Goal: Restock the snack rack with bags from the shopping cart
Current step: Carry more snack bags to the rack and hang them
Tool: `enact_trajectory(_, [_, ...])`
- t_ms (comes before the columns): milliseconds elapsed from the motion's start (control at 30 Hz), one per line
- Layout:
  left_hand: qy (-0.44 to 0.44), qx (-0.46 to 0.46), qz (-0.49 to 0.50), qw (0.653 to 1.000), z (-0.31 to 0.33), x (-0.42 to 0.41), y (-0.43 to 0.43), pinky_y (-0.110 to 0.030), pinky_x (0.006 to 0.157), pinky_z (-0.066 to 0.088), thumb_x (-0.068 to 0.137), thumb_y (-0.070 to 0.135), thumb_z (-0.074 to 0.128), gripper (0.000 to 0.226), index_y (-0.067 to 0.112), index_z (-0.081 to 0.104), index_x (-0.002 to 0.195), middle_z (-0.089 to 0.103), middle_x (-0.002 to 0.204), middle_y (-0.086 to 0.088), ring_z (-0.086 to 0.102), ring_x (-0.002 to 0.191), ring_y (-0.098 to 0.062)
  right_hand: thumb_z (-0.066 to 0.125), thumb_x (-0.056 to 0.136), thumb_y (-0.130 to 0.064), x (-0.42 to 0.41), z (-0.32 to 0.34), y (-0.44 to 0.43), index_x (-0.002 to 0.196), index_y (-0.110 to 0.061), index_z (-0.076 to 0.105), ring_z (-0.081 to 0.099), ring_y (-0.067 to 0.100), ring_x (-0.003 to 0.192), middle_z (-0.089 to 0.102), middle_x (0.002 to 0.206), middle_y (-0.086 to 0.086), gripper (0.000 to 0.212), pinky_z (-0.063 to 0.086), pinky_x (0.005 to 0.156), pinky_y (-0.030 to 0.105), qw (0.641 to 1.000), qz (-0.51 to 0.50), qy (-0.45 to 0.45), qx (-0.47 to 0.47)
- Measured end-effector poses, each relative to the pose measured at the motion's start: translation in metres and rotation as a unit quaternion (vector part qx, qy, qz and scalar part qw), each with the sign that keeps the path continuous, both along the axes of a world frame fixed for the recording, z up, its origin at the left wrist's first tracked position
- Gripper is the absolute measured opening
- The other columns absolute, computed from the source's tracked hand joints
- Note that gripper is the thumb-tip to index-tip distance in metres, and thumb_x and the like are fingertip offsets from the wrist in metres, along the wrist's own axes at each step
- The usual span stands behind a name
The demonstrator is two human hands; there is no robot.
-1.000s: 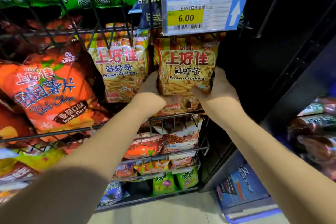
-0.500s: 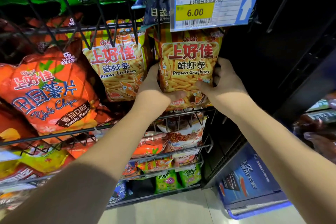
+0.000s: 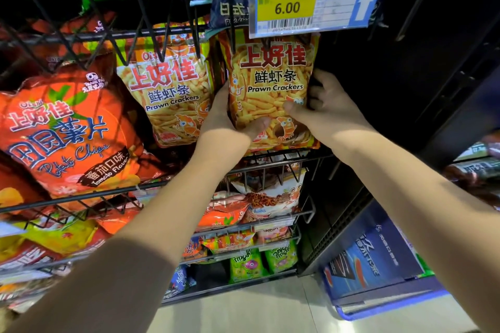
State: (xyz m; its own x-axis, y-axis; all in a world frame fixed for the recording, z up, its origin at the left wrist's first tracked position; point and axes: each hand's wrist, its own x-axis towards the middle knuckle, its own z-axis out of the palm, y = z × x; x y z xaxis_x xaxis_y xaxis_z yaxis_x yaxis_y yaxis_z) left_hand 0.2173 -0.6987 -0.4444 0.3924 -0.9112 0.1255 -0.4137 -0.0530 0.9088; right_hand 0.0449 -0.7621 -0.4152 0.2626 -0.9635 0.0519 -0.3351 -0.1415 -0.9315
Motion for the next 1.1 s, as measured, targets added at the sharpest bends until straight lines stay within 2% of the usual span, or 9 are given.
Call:
enact_trajectory(133, [0.008, -0.009, 0.003, 1.000, -0.005, 0.002, -0.002, -0.046, 0.119, 0.040, 0.083, 0.039, 0.084, 0.097, 0.033, 0.026, 0.160, 0.045, 0.157, 0.005, 0.045, 0.144, -0.020, 0.076, 0.092, -0.021, 0.004, -0.001, -0.001, 0.156, -0.031, 0.031, 0.058, 0.008, 0.122, 0.058, 0.129, -0.015, 0.079, 0.053, 0.106, 0.045, 1.000, 0.003, -0.016, 0.003])
enact_trajectory(267, [0.007, -0.004, 0.009, 1.000, -0.006, 0.003, -0.003, -0.044, 0.120, 0.039, 0.077, 0.047, 0.085, 0.106, 0.032, 0.023, 0.161, 0.042, 0.159, 0.004, 0.043, 0.146, -0.018, 0.076, 0.091, -0.025, 0.005, -0.006, -0.004, 0.155, -0.034, 0.032, 0.059, 0.010, 0.127, 0.060, 0.140, -0.011, 0.079, 0.055, 0.103, 0.048, 1.000, 0.016, -0.015, -0.008])
enact_trajectory(400, [0.003, 0.016, 0.008, 1.000, -0.004, 0.002, -0.003, -0.048, 0.121, 0.038, 0.071, 0.046, 0.090, 0.113, 0.033, 0.021, 0.161, 0.040, 0.161, -0.001, 0.039, 0.148, -0.024, 0.073, 0.094, -0.024, 0.000, -0.011, -0.004, 0.156, -0.036, 0.028, 0.054, 0.007, 0.133, 0.057, 0.145, -0.014, 0.077, 0.048, 0.111, 0.047, 1.000, 0.026, 0.002, -0.015])
enact_trajectory(533, [-0.054, 0.062, -0.016, 0.997, -0.003, -0.003, -0.002, -0.055, 0.116, 0.041, 0.061, 0.061, 0.088, 0.119, 0.041, 0.018, 0.155, 0.045, 0.157, -0.001, 0.043, 0.145, -0.030, 0.072, 0.093, -0.028, -0.005, -0.015, 0.000, 0.152, -0.035, 0.031, 0.058, 0.013, 0.129, 0.060, 0.141, -0.013, 0.071, 0.047, 0.111, 0.049, 0.998, -0.007, 0.058, -0.016])
enact_trajectory(600, [-0.083, 0.093, -0.040, 0.991, 0.001, -0.004, -0.002, -0.054, 0.118, 0.039, 0.073, 0.054, 0.086, 0.115, 0.035, 0.013, 0.160, 0.043, 0.158, -0.002, 0.042, 0.145, -0.030, 0.068, 0.097, -0.028, -0.005, -0.013, 0.006, 0.153, -0.030, 0.029, 0.061, 0.018, 0.126, 0.062, 0.139, -0.008, 0.069, 0.048, 0.109, 0.045, 0.993, -0.020, 0.113, -0.036])
enact_trajectory(700, [-0.108, 0.139, -0.064, 0.982, 0.005, -0.004, -0.003, -0.050, 0.119, 0.037, 0.087, 0.044, 0.080, 0.110, 0.031, 0.000, 0.162, 0.033, 0.164, -0.005, 0.039, 0.146, -0.033, 0.065, 0.100, -0.026, -0.002, -0.006, 0.016, 0.162, -0.029, 0.012, 0.062, 0.022, 0.125, 0.058, 0.144, -0.003, 0.082, 0.049, 0.100, 0.037, 0.981, -0.041, 0.176, -0.065])
enact_trajectory(867, [-0.115, 0.169, -0.051, 0.978, 0.010, -0.007, -0.009, -0.047, 0.119, 0.035, 0.091, 0.037, 0.078, 0.113, 0.025, -0.009, 0.162, 0.024, 0.168, -0.010, 0.035, 0.149, -0.035, 0.064, 0.100, -0.026, 0.004, -0.008, 0.019, 0.163, -0.032, -0.002, 0.062, 0.028, 0.124, 0.052, 0.151, 0.000, 0.091, 0.050, 0.096, 0.038, 0.965, -0.060, 0.240, -0.085])
enact_trajectory(1000, [-0.112, 0.169, -0.041, 0.978, 0.010, -0.008, -0.009, -0.051, 0.119, 0.038, 0.090, 0.038, 0.078, 0.112, 0.025, -0.007, 0.163, 0.029, 0.165, -0.012, 0.037, 0.148, -0.036, 0.060, 0.102, -0.026, 0.006, -0.011, 0.023, 0.163, -0.028, -0.006, 0.060, 0.032, 0.122, 0.044, 0.155, 0.007, 0.090, 0.050, 0.092, 0.039, 0.947, -0.068, 0.294, -0.109])
enact_trajectory(1100, [-0.137, 0.173, -0.034, 0.975, 0.014, -0.011, -0.001, -0.048, 0.119, 0.038, 0.090, 0.041, 0.078, 0.112, 0.022, -0.003, 0.164, 0.030, 0.164, -0.012, 0.037, 0.148, -0.036, 0.063, 0.100, -0.025, 0.005, -0.013, 0.028, 0.163, -0.026, -0.007, 0.056, 0.033, 0.128, 0.038, 0.158, 0.010, 0.094, 0.048, 0.090, 0.038, 0.950, -0.071, 0.289, -0.099])
